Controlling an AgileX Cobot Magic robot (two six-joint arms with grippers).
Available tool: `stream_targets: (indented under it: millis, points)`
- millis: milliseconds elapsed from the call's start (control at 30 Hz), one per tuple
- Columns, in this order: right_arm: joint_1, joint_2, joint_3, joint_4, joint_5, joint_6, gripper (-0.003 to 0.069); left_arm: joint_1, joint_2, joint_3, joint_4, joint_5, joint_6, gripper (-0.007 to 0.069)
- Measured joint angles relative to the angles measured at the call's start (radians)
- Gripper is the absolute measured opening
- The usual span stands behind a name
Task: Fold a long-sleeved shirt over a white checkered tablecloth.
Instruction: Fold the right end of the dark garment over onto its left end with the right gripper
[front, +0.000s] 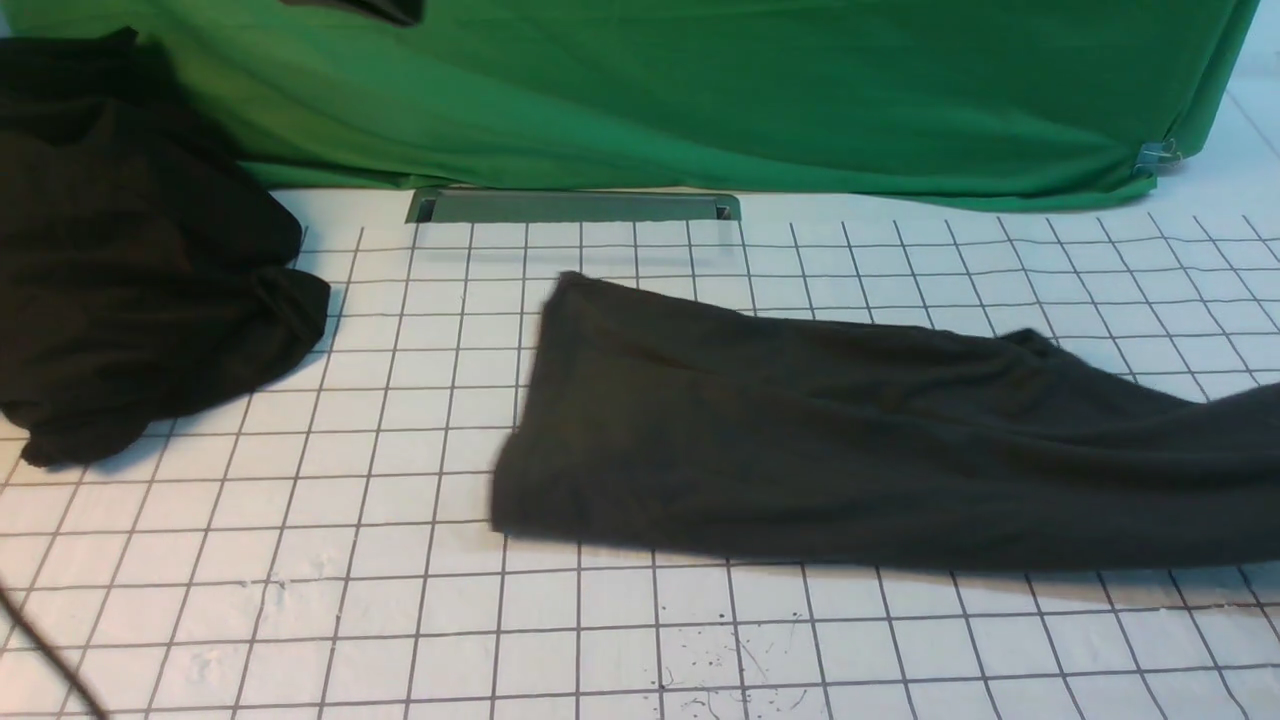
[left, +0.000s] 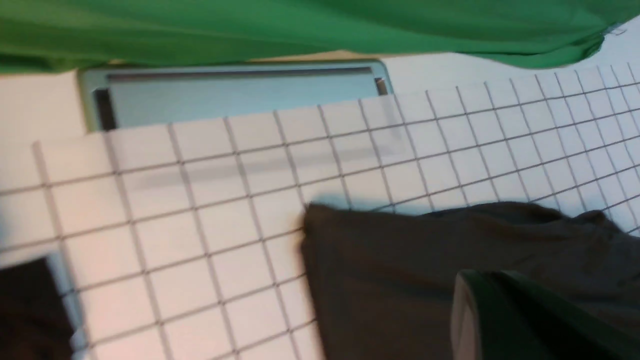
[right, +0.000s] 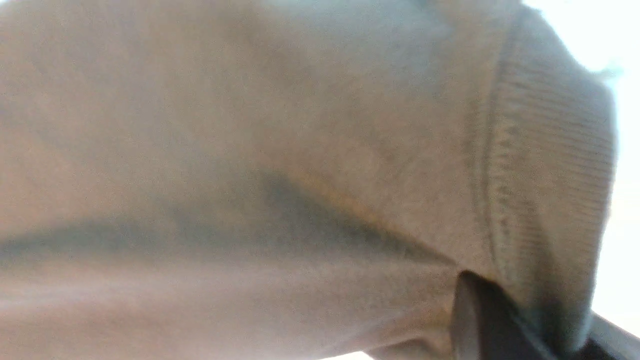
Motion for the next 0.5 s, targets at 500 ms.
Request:
stream_targets:
  millis: [500]
  points:
    - [0.513, -0.102, -0.233, 0.171, 0.095, 0.194, 0.002, 0.134, -0.075, 0.206, -0.01, 0.002, 0.069, 0.0018]
